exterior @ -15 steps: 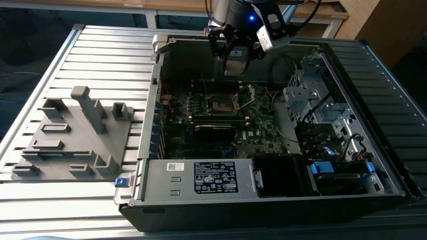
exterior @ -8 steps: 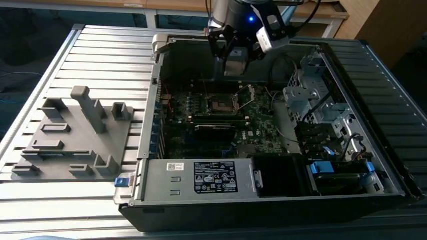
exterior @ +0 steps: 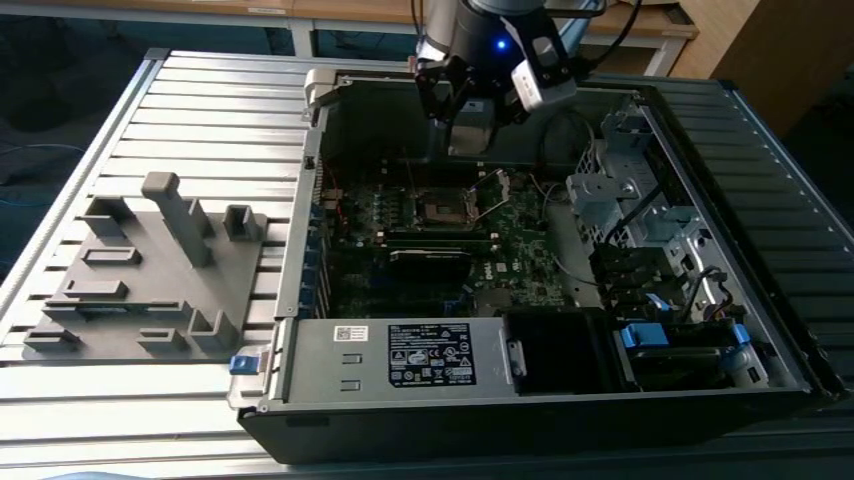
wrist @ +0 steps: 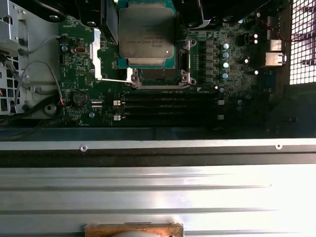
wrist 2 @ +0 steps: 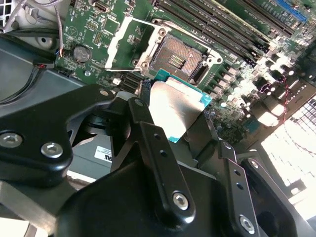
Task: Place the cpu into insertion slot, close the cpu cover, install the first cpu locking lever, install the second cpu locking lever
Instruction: 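Place the cpu into insertion slot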
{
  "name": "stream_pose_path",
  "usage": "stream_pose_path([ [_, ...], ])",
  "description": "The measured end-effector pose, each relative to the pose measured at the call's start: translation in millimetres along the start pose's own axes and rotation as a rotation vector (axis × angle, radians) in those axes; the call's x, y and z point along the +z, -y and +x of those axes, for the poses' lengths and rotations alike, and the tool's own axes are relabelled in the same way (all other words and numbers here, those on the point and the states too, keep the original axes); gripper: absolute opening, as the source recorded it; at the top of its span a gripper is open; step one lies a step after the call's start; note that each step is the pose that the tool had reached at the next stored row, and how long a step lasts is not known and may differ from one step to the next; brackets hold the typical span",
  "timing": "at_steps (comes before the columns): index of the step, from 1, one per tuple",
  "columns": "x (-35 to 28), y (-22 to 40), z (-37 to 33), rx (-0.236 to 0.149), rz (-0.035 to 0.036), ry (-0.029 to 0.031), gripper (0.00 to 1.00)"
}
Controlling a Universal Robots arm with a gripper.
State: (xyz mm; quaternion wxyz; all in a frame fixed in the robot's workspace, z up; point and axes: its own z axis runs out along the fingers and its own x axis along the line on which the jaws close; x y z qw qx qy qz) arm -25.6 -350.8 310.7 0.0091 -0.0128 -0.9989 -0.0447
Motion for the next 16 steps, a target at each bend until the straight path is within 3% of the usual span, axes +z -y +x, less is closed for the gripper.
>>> stream_pose_path([
  [6,2.8,0.3,0.0,0.000,-0.0001,0.0001,0.54],
  [16,14.5,1.3,-0.3,0.000,-0.0001,0.0001,0.54],
])
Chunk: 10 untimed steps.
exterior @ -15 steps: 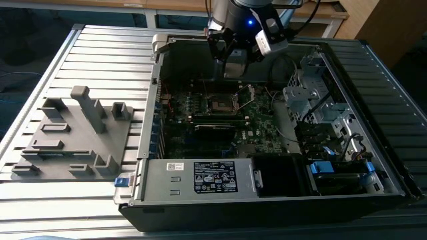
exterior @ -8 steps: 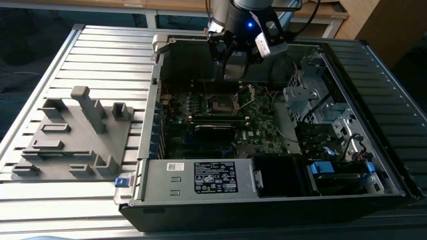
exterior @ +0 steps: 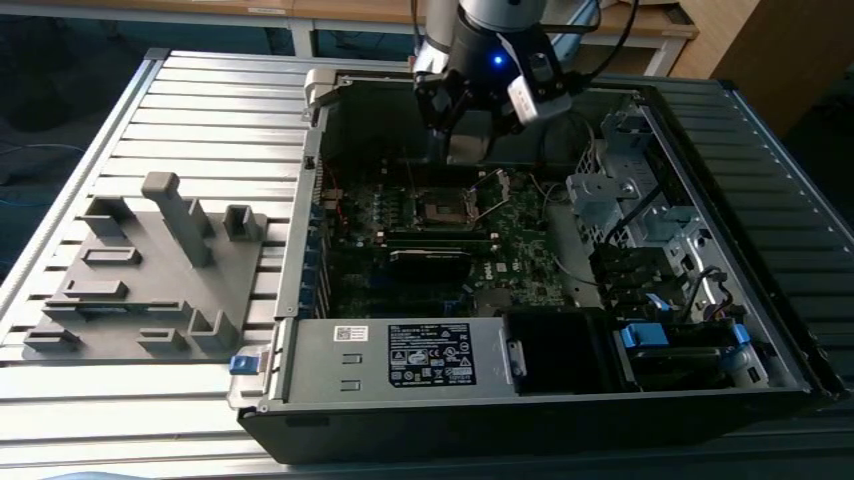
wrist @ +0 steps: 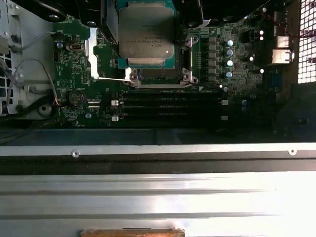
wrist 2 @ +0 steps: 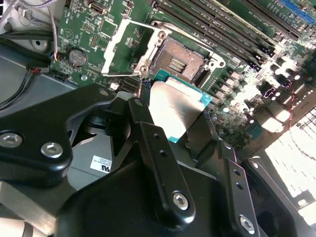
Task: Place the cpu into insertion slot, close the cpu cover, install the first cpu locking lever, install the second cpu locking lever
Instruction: 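Place the cpu into insertion slot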
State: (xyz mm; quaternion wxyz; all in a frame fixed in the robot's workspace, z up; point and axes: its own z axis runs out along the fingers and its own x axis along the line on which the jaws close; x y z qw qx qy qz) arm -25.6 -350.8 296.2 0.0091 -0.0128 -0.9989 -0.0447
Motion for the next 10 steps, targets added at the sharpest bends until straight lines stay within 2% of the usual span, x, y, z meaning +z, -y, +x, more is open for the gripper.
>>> stream_pose_path([
  [6,1.1,0.1,0.0,0.000,-0.0001,0.0001,0.54],
  [10,6.7,0.6,-0.1,0.000,0.0001,0.0000,0.54],
])
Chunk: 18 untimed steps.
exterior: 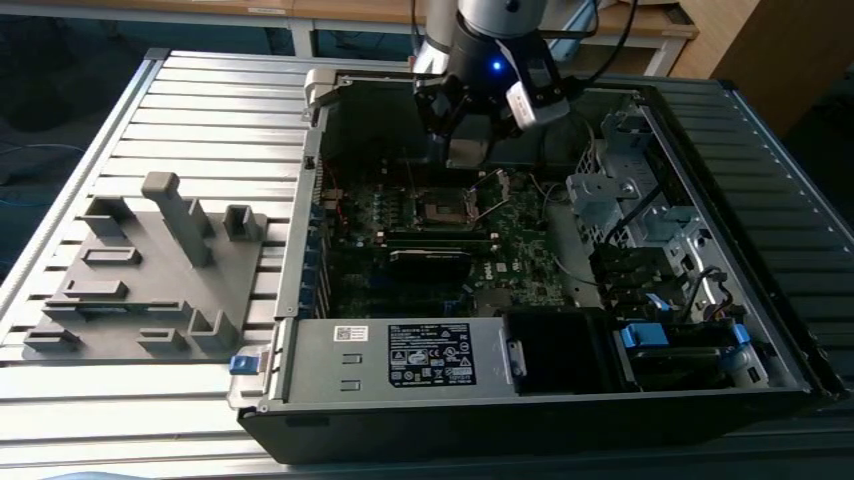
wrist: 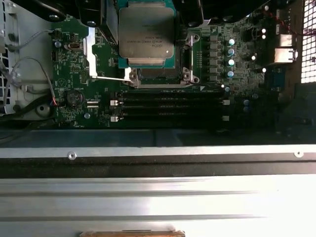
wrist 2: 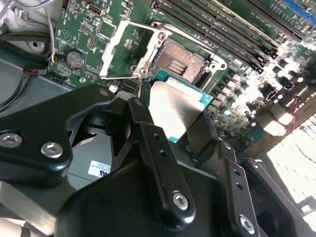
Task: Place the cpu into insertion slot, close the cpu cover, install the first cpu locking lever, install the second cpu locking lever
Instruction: 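Place the cpu into insertion slot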
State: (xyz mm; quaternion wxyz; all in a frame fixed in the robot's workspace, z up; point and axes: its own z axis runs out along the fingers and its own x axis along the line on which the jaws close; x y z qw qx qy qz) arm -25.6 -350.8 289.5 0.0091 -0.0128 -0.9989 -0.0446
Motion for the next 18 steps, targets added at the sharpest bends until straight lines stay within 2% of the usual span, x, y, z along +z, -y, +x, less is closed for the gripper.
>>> stream_pose_path([
  [3,3.6,0.3,0.0,0.000,0.0000,0.0000,0.54],
  [10,6.8,0.6,1.8,0.000,-0.0001,0.0001,0.54],
  [18,20.9,2.0,4.1,0.000,0.0000,0.0000,0.54],
])
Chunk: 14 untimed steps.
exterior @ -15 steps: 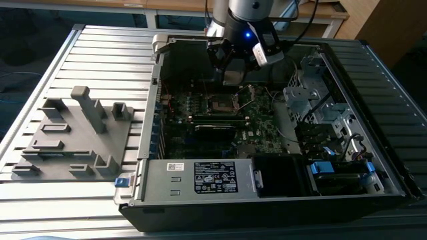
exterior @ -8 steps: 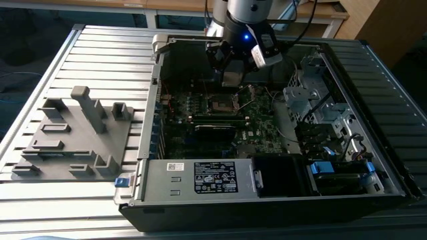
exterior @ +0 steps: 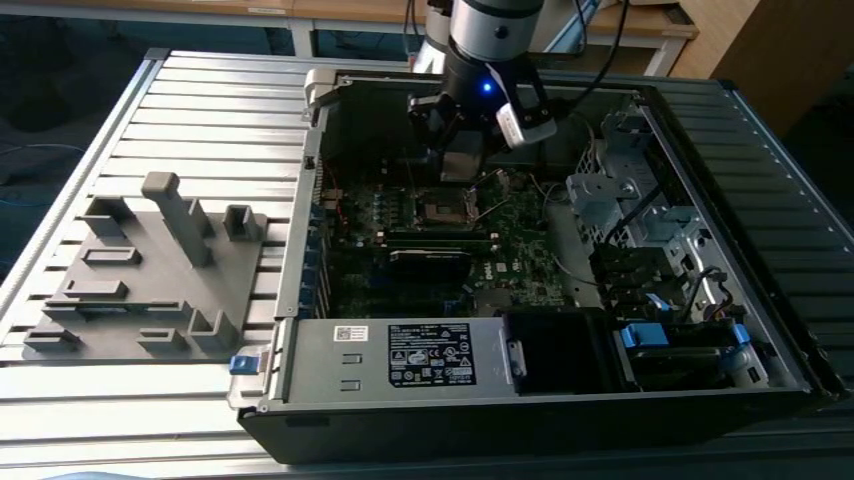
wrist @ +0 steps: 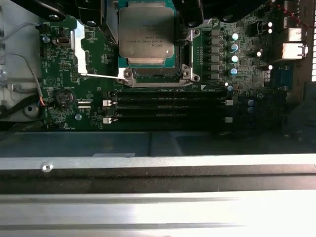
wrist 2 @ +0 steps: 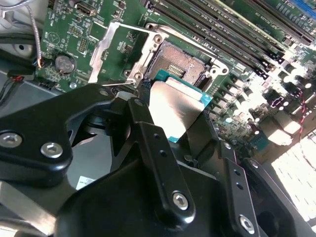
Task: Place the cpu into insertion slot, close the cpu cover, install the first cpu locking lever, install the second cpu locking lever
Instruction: 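Place the cpu into insertion slot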
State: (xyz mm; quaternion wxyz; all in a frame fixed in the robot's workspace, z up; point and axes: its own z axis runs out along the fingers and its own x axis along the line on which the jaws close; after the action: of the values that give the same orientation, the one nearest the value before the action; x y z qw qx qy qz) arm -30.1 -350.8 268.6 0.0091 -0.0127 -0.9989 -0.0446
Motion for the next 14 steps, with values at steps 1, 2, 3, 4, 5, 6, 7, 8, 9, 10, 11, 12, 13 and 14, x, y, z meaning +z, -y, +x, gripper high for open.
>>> stream_pose_path([
  [1,1.7,0.2,0.3,0.000,0.0000,0.0000,0.54],
  [2,3.4,0.3,0.7,0.000,0.0000,0.0001,0.54],
  [3,4.7,0.5,1.1,0.000,-0.0001,0.0001,0.54],
  [4,5.7,0.5,1.5,0.000,-0.0001,0.0001,0.54],
  [5,6.2,0.6,1.7,0.000,0.0000,0.0001,0.54],
  [6,6.3,0.7,1.7,0.000,0.0002,0.0000,0.54],
  [7,7.0,0.7,1.8,-0.001,-0.0001,0.0001,0.54],
  [8,8.2,0.8,1.8,-0.001,-0.0001,0.0000,0.54],
  [9,10.0,1.0,1.9,-0.001,-0.0001,0.0001,0.54],
  [10,11.8,1.1,1.9,-0.001,-0.0001,0.0001,0.54],
  [11,13.6,1.3,2.1,-0.002,-0.0001,0.0003,0.54],
  [12,15.4,1.5,2.3,-0.002,-0.0001,0.0004,0.54],
  [13,17.0,1.7,2.5,-0.003,-0.0001,0.0004,0.54],
  [14,18.6,1.8,2.8,-0.004,-0.0001,0.0005,0.54],
])
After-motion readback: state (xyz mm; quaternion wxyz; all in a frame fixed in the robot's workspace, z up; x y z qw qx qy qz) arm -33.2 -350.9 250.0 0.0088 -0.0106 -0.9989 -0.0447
